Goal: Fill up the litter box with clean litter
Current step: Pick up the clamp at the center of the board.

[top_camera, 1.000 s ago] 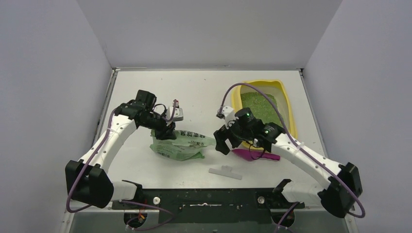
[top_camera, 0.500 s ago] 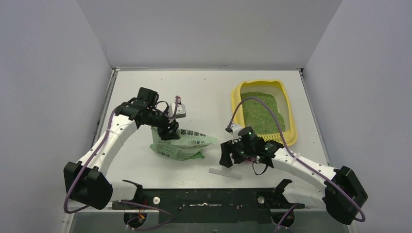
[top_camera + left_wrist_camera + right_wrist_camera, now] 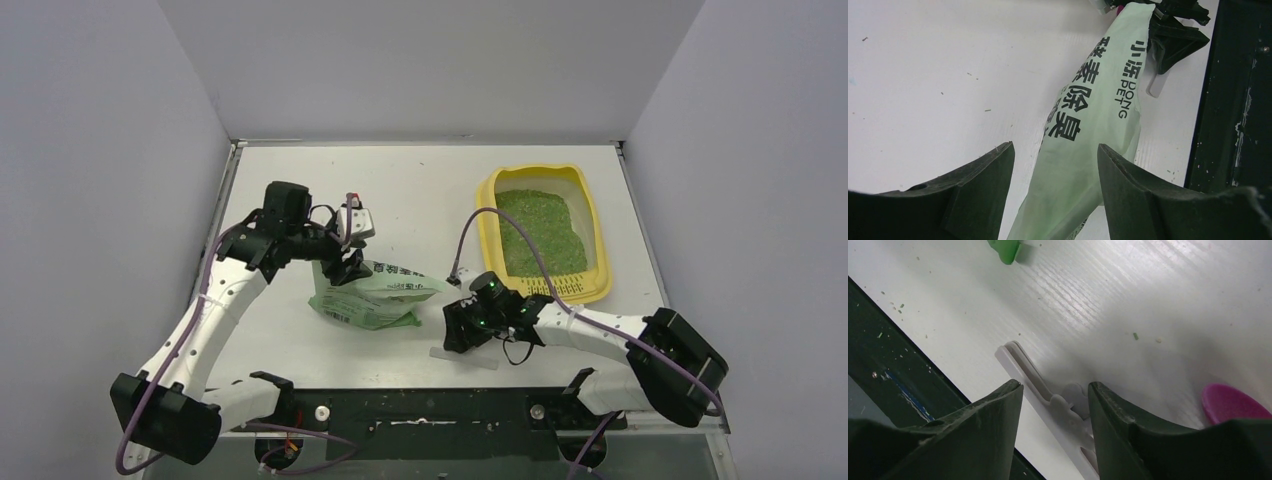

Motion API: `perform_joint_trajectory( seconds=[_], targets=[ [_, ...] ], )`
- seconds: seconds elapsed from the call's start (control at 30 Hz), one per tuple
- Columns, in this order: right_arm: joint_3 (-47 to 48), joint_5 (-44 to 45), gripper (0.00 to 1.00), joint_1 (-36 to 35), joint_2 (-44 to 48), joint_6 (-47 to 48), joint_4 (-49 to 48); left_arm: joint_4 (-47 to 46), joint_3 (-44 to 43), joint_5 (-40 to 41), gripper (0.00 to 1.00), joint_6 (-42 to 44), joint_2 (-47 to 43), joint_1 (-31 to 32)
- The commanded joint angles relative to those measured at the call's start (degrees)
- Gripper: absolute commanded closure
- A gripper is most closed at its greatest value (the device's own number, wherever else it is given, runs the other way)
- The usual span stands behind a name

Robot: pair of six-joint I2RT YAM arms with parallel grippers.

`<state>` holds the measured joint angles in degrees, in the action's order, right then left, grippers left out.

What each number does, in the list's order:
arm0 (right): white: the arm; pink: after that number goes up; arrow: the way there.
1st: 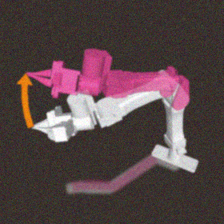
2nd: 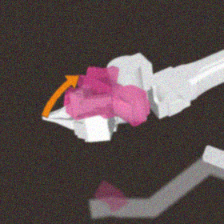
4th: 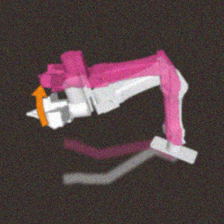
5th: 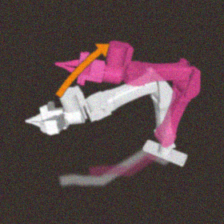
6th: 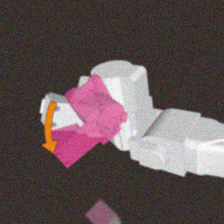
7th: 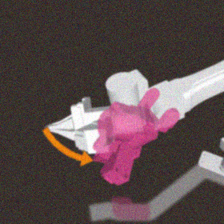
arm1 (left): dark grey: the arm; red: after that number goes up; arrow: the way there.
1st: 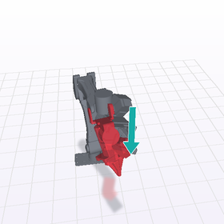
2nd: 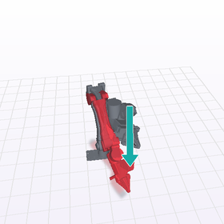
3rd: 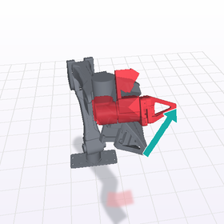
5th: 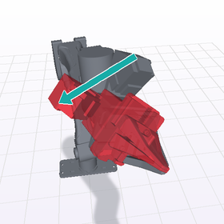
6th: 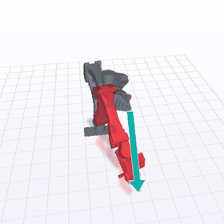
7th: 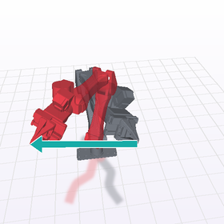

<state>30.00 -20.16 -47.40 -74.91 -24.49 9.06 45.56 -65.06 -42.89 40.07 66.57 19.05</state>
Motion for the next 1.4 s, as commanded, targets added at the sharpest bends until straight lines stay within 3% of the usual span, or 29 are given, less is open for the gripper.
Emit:
perform_joint_trajectory(
  seconds=[0.0,0.1,0.27,0.47,0.63,0.9,1.13,1.23,1.37],
  targets=[
    [0.88,-0.53,0.51,-1.48,-0.02,0.94,-3.14,-2.85,0.20,-0.61,0.41,-1.14,-1.05,0.20],
    [0.65,-0.79,0.56,-1.75,1.51,1.00,-2.39,-3.40,0.23,-1.02,0.41,-1.90,-1.74,0.20],
    [0.00,-0.93,0.55,-1.75,4.29,1.65,0.11,-6.45,1.15,-1.71,0.41,-4.68,-3.53,0.20],
    [-0.55,-2.00,0.44,-1.85,6.07,2.21,2.96,-7.15,1.77,-2.97,0.41,-6.26,-5.67,0.20],
    [-0.41,-1.34,0.48,-2.05,3.69,1.46,3.62,-6.83,2.41,-3.65,0.41,-7.64,-7.65,0.20],
    [-0.84,0.17,0.68,-3.10,4.35,0.12,4.46,-6.32,3.92,-3.55,0.40,-8.99,-11.36,0.20],
    [-1.87,-1.11,0.98,-4.05,6.96,-0.79,4.14,-6.35,5.09,-3.72,0.40,-11.51,-14.06,0.20],
    [-2.30,-3.94,1.00,-4.96,8.24,-1.48,2.97,-8.51,6.10,-3.42,0.38,-15.89,-15.70,0.20],
    [-2.08,-7.07,1.00,-7.44,12.47,-3.15,1.65,-12.82,6.39,1.20,0.34,-28.71,-17.23,0.20]
  ],
)
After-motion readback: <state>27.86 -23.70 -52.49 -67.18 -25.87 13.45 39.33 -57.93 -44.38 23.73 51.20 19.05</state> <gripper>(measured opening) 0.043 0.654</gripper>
